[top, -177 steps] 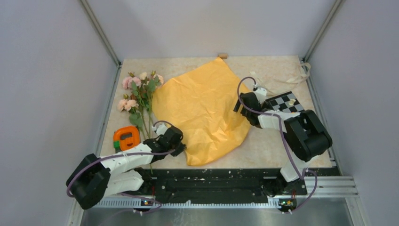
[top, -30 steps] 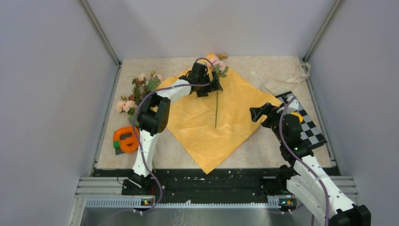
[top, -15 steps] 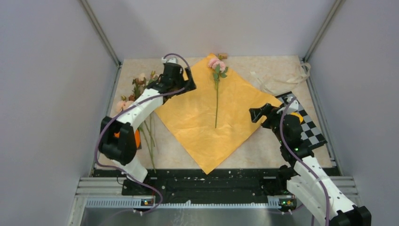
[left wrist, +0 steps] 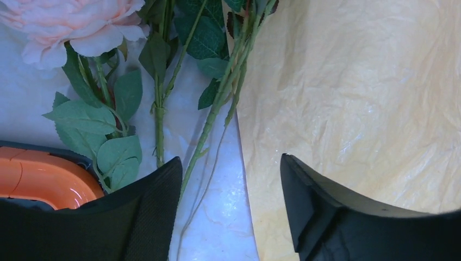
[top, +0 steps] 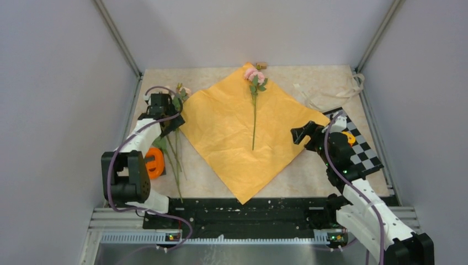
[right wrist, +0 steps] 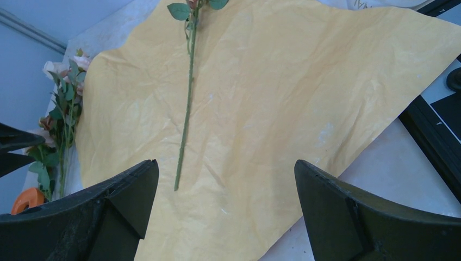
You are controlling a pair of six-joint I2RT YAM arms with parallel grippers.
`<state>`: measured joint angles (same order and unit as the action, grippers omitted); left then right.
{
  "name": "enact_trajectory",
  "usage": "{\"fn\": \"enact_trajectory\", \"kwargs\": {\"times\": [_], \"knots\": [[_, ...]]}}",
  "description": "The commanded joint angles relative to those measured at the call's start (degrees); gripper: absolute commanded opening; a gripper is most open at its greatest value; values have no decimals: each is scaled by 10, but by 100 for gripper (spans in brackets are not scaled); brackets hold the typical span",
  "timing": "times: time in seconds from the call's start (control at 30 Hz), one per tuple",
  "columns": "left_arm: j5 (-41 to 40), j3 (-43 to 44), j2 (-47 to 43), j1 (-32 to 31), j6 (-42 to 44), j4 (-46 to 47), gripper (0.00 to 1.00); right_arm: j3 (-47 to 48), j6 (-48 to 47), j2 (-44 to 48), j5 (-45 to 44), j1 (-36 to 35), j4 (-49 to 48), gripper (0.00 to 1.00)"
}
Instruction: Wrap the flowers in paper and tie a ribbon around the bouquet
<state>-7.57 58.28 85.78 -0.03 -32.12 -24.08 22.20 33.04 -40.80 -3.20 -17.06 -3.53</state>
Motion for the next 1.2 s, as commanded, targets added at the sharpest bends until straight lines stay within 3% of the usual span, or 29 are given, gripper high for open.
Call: {"fn": "enact_trajectory", "kwargs": {"times": [0.0,0.27,0.37,0.87,1.17], "knots": [[26,21,27,24,21,1,66,27,-6,-6,3,4,-20,99],[88,55,94,33,24,10,36,27,-8,-5,3,4,-19,99],[112,64,112,32,25,9,34,28,-9,-5,2,4,-17,99],[66,58,138,32,23,-6,35,26,-12,-8,-8,4,-15,99],[55,66,171,32,13,-10,27,26,-11,-17,-11,4,-17,99]]}}
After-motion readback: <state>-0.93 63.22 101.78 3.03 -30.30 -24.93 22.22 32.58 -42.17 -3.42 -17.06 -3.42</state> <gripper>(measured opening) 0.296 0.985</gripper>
